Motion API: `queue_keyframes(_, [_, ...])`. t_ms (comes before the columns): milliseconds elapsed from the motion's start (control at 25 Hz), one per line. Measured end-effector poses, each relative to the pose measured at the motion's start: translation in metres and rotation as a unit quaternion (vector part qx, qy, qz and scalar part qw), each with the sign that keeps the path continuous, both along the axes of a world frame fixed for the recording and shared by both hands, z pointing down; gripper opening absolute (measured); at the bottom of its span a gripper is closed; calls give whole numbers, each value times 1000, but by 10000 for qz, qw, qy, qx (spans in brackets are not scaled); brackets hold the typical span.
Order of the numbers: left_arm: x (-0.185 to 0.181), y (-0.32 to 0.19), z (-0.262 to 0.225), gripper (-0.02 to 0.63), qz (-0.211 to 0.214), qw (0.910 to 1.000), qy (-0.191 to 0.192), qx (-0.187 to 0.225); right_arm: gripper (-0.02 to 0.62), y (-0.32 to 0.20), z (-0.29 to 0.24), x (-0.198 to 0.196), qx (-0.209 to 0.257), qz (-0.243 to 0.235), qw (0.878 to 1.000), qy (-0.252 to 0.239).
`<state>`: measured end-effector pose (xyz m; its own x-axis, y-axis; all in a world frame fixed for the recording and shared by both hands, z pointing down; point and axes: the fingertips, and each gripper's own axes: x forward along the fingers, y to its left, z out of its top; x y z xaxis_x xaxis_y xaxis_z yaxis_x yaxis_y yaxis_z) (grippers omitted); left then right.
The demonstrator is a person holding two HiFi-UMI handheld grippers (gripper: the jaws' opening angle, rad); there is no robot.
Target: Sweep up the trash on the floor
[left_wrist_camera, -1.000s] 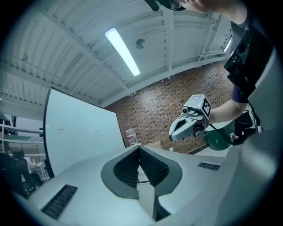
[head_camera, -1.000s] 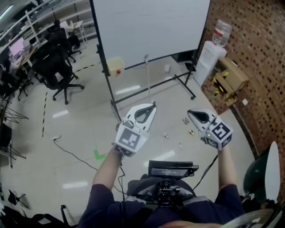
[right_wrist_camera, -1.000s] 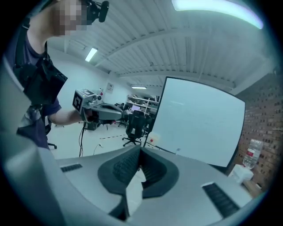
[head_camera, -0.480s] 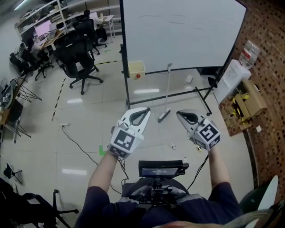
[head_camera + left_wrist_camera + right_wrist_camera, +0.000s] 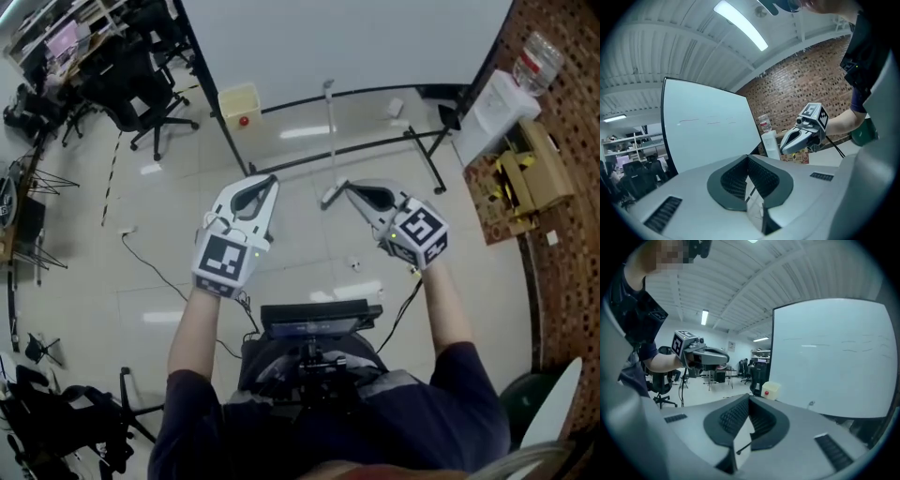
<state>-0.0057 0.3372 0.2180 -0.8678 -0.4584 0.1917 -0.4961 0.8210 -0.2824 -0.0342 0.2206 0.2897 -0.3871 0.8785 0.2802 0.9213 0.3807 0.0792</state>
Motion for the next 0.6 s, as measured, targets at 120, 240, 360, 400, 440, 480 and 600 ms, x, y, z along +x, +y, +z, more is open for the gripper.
queue_keyframes(120, [-11,-1,12,5,-112,9998,116,-65,18,2,10,-15,7,-70,9998,182])
queue_keyframes(240, [-25,4,16,5,-208,9996,127,-154,18,10,10,-29,-38,-235,9995,188])
queue_keyframes(360, [-38,11,19,5,-270,9995,116,-120,18,20,9,-42,-123,-293,9994,162])
queue_keyframes(400, [-42,14,20,5,-270,9995,117,-100,18,23,9,-45,-119,-292,9994,162])
queue_keyframes(440, [-45,16,21,5,-257,9996,116,-73,19,26,10,-47,-90,-286,9994,162])
queue_keyframes(480, [-49,18,22,5,-234,9997,111,-44,20,29,10,-50,-41,-268,9995,159])
queue_keyframes(600, [-64,26,26,5,-142,9998,100,28,20,35,10,-63,83,-159,9998,97])
